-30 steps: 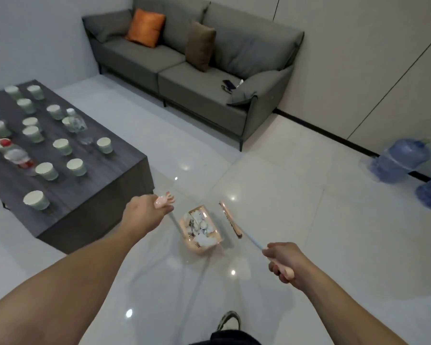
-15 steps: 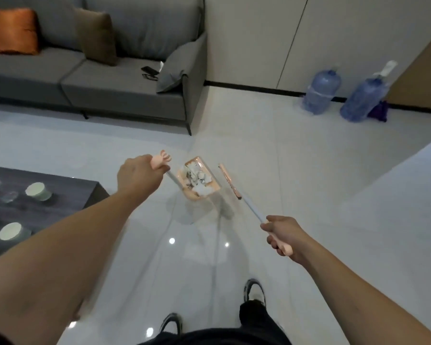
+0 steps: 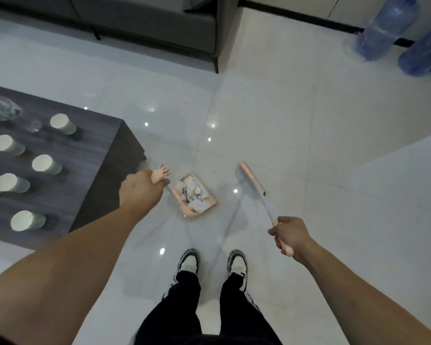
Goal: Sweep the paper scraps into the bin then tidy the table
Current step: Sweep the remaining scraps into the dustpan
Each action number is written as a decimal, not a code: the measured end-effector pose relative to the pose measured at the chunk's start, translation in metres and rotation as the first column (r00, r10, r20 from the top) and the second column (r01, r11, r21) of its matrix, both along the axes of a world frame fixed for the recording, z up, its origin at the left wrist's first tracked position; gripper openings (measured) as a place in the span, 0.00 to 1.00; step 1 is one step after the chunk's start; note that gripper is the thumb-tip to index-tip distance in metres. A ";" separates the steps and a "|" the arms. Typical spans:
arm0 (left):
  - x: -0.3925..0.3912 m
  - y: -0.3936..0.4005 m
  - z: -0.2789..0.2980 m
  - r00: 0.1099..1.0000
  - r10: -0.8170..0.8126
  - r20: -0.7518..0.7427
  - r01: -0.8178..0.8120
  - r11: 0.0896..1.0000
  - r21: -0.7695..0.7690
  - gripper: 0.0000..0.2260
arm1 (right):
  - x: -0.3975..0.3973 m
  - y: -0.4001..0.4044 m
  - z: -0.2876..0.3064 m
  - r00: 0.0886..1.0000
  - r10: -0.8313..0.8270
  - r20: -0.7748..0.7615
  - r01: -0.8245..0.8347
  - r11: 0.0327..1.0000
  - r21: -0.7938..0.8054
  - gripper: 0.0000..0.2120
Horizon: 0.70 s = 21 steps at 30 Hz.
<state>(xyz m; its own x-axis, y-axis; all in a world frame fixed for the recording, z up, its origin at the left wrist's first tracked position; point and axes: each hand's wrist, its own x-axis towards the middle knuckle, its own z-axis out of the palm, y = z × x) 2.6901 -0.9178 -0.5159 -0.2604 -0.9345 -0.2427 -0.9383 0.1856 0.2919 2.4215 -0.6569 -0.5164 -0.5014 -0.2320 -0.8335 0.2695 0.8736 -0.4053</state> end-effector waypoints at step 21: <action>-0.012 -0.010 -0.029 0.990 0.130 0.059 -0.131 0.991 0.006 0.17 | -0.027 0.010 0.009 0.842 0.479 0.247 -0.514 0.852 0.099 0.28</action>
<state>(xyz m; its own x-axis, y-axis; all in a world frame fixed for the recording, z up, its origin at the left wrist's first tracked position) 2.6785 -0.9279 -0.5451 -0.1217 -0.9570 -0.2634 -0.9698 0.0581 0.2369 2.3941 -0.6466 -0.5072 -0.1670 -0.2629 -0.9503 -0.1558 0.9587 -0.2378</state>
